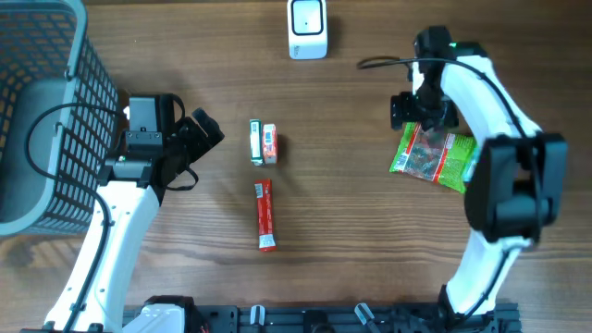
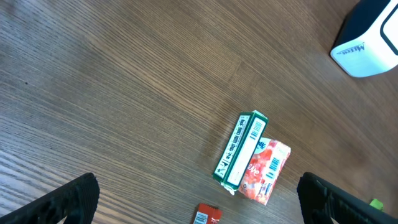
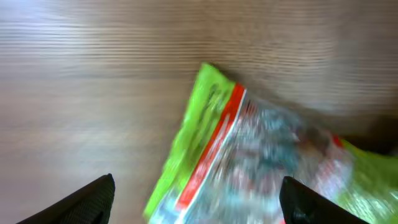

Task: Scan the item barcode
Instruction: 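Move the right gripper to the red Kleenex pack and grasp it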

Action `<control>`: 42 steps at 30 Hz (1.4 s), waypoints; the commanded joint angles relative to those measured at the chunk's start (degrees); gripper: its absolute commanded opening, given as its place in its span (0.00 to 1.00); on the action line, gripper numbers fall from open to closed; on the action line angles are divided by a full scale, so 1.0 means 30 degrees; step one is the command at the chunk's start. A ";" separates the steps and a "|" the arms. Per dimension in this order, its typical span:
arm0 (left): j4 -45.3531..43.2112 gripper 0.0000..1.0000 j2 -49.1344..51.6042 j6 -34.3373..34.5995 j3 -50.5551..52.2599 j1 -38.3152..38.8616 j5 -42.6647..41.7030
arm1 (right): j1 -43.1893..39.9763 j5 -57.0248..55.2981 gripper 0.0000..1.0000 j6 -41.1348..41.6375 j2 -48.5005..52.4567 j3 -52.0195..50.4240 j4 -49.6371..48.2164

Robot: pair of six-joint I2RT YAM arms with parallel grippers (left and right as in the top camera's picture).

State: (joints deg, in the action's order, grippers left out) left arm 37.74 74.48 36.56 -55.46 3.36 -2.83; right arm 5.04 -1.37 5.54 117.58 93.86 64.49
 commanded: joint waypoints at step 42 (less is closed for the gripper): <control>-0.0044 1.00 0.0109 -0.0095 -0.0036 -0.0087 0.0189 | 1.4477 -0.3636 0.64 1.0207 -0.1792 -0.7300 -1.6283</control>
State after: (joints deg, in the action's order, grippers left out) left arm 37.74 74.48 36.56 -55.46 3.36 -2.83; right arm 48.71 -8.08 35.79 111.35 72.34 16.47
